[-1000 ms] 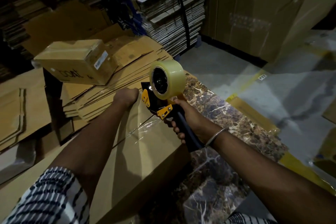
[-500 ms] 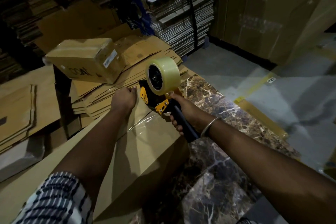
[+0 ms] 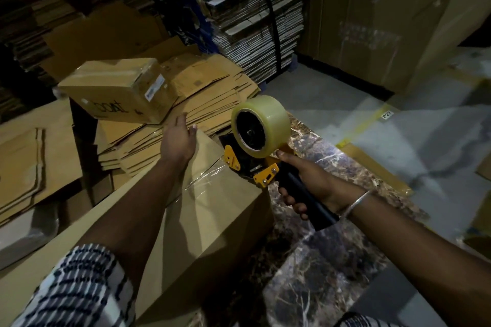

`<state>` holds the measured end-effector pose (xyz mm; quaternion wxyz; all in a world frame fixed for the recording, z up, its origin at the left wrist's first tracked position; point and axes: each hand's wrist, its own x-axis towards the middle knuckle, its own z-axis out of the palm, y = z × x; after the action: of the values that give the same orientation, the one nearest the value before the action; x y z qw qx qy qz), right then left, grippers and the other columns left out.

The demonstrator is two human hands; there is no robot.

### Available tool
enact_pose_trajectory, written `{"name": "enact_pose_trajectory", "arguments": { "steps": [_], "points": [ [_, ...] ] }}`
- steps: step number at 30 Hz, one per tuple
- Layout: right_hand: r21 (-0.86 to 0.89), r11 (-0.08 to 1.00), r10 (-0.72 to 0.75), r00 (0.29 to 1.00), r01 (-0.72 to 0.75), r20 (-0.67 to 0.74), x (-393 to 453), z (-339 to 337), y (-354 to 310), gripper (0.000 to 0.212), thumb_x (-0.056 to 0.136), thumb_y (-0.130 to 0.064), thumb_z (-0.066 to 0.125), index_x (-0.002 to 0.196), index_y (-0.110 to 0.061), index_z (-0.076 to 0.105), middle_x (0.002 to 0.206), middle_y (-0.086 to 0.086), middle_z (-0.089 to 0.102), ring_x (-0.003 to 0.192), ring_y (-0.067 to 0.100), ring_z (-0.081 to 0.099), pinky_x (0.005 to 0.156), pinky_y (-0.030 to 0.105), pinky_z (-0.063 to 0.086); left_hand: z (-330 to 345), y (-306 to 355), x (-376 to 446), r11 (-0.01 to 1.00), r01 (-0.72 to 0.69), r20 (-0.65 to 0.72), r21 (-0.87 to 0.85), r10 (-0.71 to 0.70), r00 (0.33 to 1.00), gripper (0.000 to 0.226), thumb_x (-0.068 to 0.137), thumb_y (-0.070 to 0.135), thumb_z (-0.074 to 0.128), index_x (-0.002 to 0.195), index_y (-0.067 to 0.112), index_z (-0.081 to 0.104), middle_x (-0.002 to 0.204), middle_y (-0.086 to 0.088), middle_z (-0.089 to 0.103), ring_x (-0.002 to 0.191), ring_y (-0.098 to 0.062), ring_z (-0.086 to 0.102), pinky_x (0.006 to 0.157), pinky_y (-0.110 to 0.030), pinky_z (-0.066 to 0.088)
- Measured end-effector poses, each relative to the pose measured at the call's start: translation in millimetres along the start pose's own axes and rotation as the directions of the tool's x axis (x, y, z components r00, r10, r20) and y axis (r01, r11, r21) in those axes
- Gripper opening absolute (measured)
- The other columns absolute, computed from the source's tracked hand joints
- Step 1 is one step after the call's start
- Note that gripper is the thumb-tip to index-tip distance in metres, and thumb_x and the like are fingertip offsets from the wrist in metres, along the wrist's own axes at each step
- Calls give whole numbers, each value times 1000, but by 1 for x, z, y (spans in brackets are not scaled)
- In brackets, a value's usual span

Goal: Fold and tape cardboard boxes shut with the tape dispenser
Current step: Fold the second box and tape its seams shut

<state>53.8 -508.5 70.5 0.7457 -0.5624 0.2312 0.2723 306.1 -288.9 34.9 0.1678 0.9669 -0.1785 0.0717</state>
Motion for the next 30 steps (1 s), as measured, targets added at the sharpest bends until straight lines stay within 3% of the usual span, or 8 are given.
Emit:
{"name": "enact_pose_trajectory", "arguments": {
  "steps": [4,7,11,14,17,23,27,30],
  "points": [
    [-8,1000,-2,1000,2,-9,-1,1,0,77,92,-75,32,59,-11,60,56,6,46,36,17,36,39,19,32,-9,3,-2,930,-348,86,-118,358,930,38,95,0,51,128,13,64,131,-8,63,123,-25,55,102,-40,47],
    [-26,1000,3,1000,-3,-13,0,2,-1,75,90,-78,33,65,-11,55,57,5,46,37,17,37,39,19,33,-12,-3,2,908,-413,221,-70,418,881,34,93,18,45,114,11,70,113,-9,70,107,-27,62,90,-34,48],
    [-15,1000,-1,1000,0,-14,0,3,-4,73,92,-76,33,68,-11,56,56,4,46,36,16,37,39,18,33,-15,-4,7,872,-487,279,-52,481,831,43,93,51,43,99,17,69,90,3,60,85,-18,58,69,-27,44],
    [-32,999,21,1000,-20,9,3,2,-8,73,91,-77,33,71,-10,53,57,5,45,37,16,37,39,19,33,-19,-9,9,866,-490,282,-102,498,820,49,93,59,45,97,17,71,89,4,61,85,-14,56,70,-27,45],
    [-69,998,11,1000,-10,8,11,5,-16,73,89,-79,35,71,-10,51,59,5,44,39,17,37,41,21,32,-25,-11,7,878,-468,266,-98,476,838,42,98,48,51,104,14,74,105,-6,71,106,-24,58,97,-29,39],
    [-103,995,-9,1000,9,3,28,13,-38,73,88,-80,35,97,-9,51,63,7,44,40,18,35,43,21,32,-31,-27,14,961,-275,337,-12,263,904,50,100,58,40,133,25,60,140,1,55,128,-21,49,94,-37,40],
    [-99,994,47,999,-44,23,19,2,-25,75,88,-79,38,65,-9,56,58,6,44,37,17,36,41,20,31,-33,-15,9,950,-312,342,13,289,894,42,102,50,46,129,22,63,136,-1,55,126,-21,47,86,-34,32],
    [-56,991,120,992,-117,45,2,-11,-1,75,82,-81,42,62,-10,53,57,7,43,35,18,36,40,20,32,-29,-20,5,961,-275,358,27,248,900,58,96,68,36,130,28,61,139,0,53,129,-21,44,96,-43,39]
  ]
}}
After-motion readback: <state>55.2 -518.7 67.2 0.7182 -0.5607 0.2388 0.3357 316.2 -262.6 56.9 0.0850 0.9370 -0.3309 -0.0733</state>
